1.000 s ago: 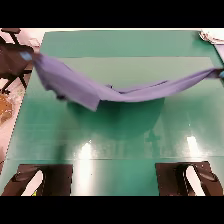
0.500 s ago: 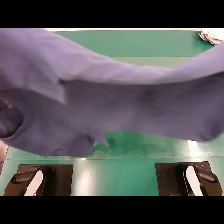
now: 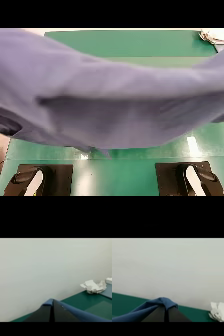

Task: Fold the shirts.

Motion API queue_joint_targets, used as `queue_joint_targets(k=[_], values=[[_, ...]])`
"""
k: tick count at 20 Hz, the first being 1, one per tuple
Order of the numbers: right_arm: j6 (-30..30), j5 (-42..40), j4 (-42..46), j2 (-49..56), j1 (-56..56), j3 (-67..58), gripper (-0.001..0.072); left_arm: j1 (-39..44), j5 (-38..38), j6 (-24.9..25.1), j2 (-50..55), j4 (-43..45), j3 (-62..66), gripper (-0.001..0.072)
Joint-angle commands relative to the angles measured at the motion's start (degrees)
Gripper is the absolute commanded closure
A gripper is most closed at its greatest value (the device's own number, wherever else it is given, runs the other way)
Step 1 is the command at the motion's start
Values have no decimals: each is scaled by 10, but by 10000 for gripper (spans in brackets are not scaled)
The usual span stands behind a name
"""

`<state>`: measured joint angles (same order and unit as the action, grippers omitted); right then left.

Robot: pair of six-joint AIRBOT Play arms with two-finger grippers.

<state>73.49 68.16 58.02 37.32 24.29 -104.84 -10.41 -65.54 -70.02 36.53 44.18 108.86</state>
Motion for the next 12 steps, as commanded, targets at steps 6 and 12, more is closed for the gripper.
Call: queue_joint_targets(k=[6,12], values=[[0,-48,0,-28,-19,322,691,0,17,18,23,-2,-280,683],[-16,-240,1,47,-70,487,691,0,153,178,107,-140,-465,683]])
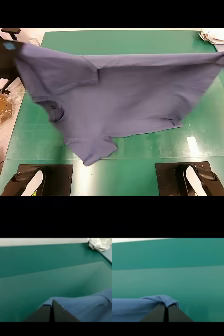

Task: Fold the shirts.

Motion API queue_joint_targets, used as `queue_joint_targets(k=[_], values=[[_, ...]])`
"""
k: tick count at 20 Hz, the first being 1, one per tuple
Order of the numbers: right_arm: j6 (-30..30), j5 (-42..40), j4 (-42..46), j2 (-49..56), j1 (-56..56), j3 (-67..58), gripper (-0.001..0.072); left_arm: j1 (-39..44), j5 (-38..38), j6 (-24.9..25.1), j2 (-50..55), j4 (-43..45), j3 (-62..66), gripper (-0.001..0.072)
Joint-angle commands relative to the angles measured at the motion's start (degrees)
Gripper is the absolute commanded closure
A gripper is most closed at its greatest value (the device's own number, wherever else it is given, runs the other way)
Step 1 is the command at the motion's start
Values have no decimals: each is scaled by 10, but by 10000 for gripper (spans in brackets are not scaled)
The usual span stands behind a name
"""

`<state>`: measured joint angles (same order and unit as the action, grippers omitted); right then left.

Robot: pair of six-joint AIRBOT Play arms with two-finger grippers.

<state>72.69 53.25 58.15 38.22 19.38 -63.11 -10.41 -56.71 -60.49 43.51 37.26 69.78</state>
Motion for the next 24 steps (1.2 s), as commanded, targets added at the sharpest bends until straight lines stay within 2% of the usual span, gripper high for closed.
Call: queue_joint_targets(k=[1,4,7,10,12,14,16,21,24], values=[[-8,-111,0,64,-30,79,691,2,74,107,56,-86,-83,683],[-28,-176,0,150,-59,82,691,28,110,169,124,-95,-86,683],[-73,-265,0,219,-88,81,691,73,191,220,184,-95,-86,683],[-78,-330,0,281,-96,81,691,108,285,235,241,-95,-86,683],[-79,-345,1,315,-96,80,691,114,297,241,274,-94,-86,683],[-101,-328,1,346,-92,63,691,114,290,245,301,-82,-86,683],[-125,-288,1,364,-85,41,691,114,265,243,304,-35,-86,684],[-130,-178,4,377,-46,26,692,114,174,228,304,9,-87,684],[-130,-136,4,377,-19,53,692,114,140,163,304,80,-87,684]])
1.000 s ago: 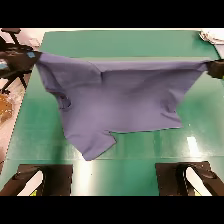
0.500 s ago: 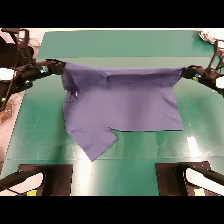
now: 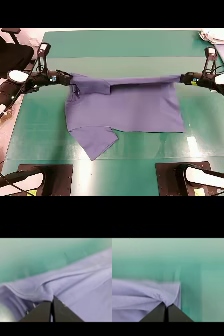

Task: Fold the shirts.

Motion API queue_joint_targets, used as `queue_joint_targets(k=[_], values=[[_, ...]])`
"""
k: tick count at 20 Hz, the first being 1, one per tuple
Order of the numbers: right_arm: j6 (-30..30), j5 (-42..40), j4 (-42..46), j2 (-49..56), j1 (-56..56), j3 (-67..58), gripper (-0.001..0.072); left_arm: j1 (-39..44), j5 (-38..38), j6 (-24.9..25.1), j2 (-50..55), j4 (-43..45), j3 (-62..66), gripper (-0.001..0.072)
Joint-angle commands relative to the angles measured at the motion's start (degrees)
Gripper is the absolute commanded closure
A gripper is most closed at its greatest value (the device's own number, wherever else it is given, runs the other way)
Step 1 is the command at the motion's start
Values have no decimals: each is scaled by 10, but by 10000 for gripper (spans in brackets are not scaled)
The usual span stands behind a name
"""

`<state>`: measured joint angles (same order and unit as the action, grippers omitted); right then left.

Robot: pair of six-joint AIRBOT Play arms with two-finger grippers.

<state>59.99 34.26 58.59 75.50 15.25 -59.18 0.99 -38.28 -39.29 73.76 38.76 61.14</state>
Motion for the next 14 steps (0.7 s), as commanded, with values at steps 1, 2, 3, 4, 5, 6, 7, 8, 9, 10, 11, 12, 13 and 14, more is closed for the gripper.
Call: queue_joint_targets(k=[1,2,3,4,5,6,7,8,9,10,11,12,13,14], values=[[-3,54,-1,3,29,26,692,0,-53,-73,2,96,-1,683],[-3,56,-1,3,34,37,692,0,-59,-90,2,119,-5,683],[-3,61,-1,3,35,46,692,0,-63,-104,2,134,-15,683],[-5,61,-1,4,35,55,692,0,-66,-104,2,136,-27,683],[-6,59,-1,4,33,62,691,0,-68,-104,2,135,-40,683],[-7,53,-1,3,29,68,691,0,-68,-104,2,133,-51,683],[-7,52,-1,3,30,74,692,0,-68,-104,2,133,-61,683],[-7,53,-1,3,30,81,692,0,-68,-104,2,132,-71,683],[-7,54,-1,3,30,87,691,0,-67,-104,2,132,-79,683],[-7,56,-1,3,30,93,692,0,-67,-103,2,132,-85,683],[-7,57,-1,3,30,99,692,0,-68,-104,2,132,-89,683],[-7,59,-1,4,30,104,692,0,-72,-103,2,132,-91,683],[-7,62,-1,4,30,110,692,0,-79,-103,2,132,-91,683],[-7,62,-1,4,30,115,692,0,-83,-104,2,132,-91,683]])
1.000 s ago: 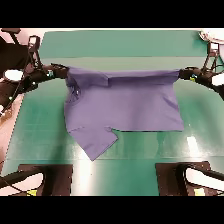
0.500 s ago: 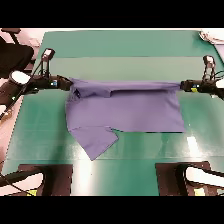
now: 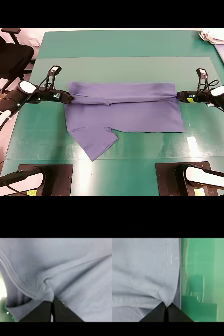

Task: Fold the shirts.

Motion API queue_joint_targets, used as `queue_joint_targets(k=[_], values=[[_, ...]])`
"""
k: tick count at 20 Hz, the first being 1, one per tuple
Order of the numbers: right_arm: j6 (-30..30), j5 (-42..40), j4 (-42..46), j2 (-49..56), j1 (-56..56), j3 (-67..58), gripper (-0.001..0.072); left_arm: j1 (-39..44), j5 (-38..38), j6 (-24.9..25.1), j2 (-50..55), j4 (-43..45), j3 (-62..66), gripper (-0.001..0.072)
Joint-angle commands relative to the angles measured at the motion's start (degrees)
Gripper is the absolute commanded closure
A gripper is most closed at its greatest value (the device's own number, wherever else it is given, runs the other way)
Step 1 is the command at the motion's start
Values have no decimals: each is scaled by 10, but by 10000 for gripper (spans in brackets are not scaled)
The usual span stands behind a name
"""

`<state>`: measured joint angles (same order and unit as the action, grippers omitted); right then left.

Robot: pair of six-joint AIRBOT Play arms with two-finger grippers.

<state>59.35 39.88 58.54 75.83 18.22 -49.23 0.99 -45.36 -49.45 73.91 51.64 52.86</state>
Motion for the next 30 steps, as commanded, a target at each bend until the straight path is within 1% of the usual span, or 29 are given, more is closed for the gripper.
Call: queue_joint_targets(k=[1,8,15,16,17,18,19,20,22,24,25,26,27,28,29,30], values=[[0,6,0,0,0,20,692,0,-13,-2,0,3,-8,683],[0,8,-1,0,0,23,691,0,-29,-2,0,5,-8,683],[0,28,-1,0,0,23,682,0,-48,-1,0,19,-8,682],[0,29,-1,0,0,23,579,0,-48,-1,0,27,-8,682],[0,33,-1,0,0,22,419,0,-48,-4,0,37,-8,681],[0,39,0,0,1,21,300,0,-46,-18,0,52,-8,607],[0,44,0,-3,3,22,295,0,-45,-33,0,68,-8,298],[0,47,0,-8,8,22,296,0,-45,-48,0,85,-8,86],[0,47,0,-26,24,22,296,-4,-49,-68,-1,105,-7,88],[0,56,0,-57,51,22,295,-28,-56,-98,-13,103,-7,86],[0,65,0,-74,68,22,295,-48,-62,-103,-23,93,-7,33],[0,78,0,-93,86,22,295,-73,-74,-105,-38,75,-7,9],[0,96,0,-110,104,22,295,-99,-95,-105,-56,48,-8,8],[-1,119,0,-127,124,22,277,-121,-124,-104,-74,29,-8,8],[0,149,0,-143,142,22,209,-140,-158,-105,-92,16,-8,8],[0,181,0,-155,158,22,190,-154,-198,-109,-111,7,-8,8]])
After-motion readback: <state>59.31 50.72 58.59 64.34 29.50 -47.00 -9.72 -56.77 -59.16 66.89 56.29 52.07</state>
